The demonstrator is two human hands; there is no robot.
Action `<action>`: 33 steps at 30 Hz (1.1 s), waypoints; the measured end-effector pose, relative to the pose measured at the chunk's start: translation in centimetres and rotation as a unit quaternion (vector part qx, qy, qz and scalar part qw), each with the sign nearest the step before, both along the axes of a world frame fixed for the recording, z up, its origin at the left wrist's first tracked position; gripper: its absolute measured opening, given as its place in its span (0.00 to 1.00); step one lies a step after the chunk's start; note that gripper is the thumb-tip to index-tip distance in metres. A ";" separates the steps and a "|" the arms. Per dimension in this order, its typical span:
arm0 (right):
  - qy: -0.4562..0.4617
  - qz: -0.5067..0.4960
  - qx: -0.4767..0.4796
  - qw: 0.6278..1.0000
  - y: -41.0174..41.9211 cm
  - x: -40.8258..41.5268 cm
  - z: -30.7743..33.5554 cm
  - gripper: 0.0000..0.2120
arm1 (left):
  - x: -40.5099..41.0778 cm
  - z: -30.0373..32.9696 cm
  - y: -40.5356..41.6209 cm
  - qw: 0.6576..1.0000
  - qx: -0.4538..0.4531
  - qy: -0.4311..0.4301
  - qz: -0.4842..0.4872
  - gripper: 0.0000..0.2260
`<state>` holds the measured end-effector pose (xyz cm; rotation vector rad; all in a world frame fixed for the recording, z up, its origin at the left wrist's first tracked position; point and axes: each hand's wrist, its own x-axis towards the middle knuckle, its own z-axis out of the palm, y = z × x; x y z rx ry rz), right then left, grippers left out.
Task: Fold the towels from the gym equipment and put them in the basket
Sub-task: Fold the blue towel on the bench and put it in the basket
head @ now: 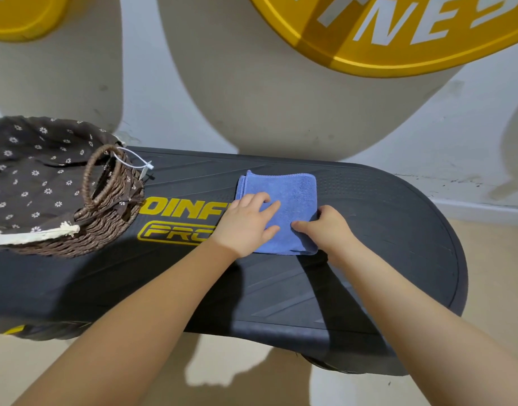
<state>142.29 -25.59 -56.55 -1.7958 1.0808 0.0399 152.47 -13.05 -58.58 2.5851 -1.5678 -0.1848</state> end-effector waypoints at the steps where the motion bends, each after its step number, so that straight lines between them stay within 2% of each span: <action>1: -0.026 -0.016 0.039 0.999 0.0 0.1 0.3 0.14 | 0.2 0.1 -0.2 1.000 0.006 0.004 -0.003 0.24; 3: -0.059 -0.013 0.055 0.997 0.3 0.4 0.9 0.11 | 0.7 0.3 -0.4 1.000 0.013 0.022 -0.001 0.24; 7: -0.059 0.068 -0.051 0.995 2.1 1.6 1.9 0.13 | 1.3 0.2 -0.2 0.997 -0.008 0.083 0.002 0.19; 9: -0.074 0.083 -0.072 0.991 2.9 2.2 2.3 0.15 | 1.8 0.3 0.1 0.984 -0.065 0.163 -0.001 0.15; 10: -0.082 0.085 -0.072 0.990 3.3 2.5 2.4 0.16 | 2.2 0.4 0.5 0.968 -0.099 0.230 0.007 0.14; 11: -0.086 0.092 -0.077 0.989 3.7 2.8 2.5 0.17 | 2.6 0.6 0.8 0.940 -0.130 0.314 0.030 0.13; 12: -0.082 0.107 -0.094 0.986 4.2 3.0 2.7 0.17 | 2.9 0.9 1.3 0.898 -0.158 0.406 0.067 0.13; 14: -0.063 0.153 -0.148 0.975 4.9 3.4 2.4 0.15 | 3.2 1.1 1.8 0.783 -0.229 0.562 0.139 0.13; 16: -0.042 0.206 -0.221 0.952 5.7 3.8 1.8 0.14 | 3.5 0.8 2.0 0.682 -0.299 0.638 0.194 0.14; 17: -0.031 0.230 -0.250 0.940 6.2 3.9 1.5 0.15 | 3.5 0.7 1.9 0.647 -0.320 0.657 0.219 0.15; 18: -0.024 0.254 -0.271 0.928 6.5 4.0 1.3 0.18 | 3.5 0.7 1.8 0.634 -0.331 0.657 0.238 0.16; 19: -0.025 0.276 -0.291 0.916 6.8 4.1 1.1 0.24 | 3.4 0.6 1.6 0.651 -0.336 0.633 0.253 0.16; 21: -0.025 0.310 -0.324 0.893 7.2 4.1 1.4 0.31 | 3.4 0.6 1.4 0.715 -0.344 0.549 0.262 0.17; 23: -0.004 0.337 -0.326 0.883 7.0 4.1 1.9 0.25 | 3.6 0.1 1.5 0.750 -0.370 0.496 0.235 0.18; 26: -0.008 0.376 -0.280 0.883 6.5 4.3 2.4 0.20 | 4.1 -0.2 1.7 0.774 -0.370 0.478 0.189 0.18; 28: -0.024 0.363 -0.278 0.889 5.8 4.1 2.3 0.19 | 4.6 -0.4 1.8 0.824 -0.341 0.422 0.166 0.18; 31: 0.031 0.335 -0.295 0.894 5.0 3.5 1.6 0.38 | 4.9 -0.5 2.4 0.902 -0.293 0.285 0.139 0.12; 33: 0.049 0.338 -0.282 0.896 5.0 3.3 1.1 0.45 | 5.2 -0.3 2.9 0.936 -0.281 0.185 0.109 0.13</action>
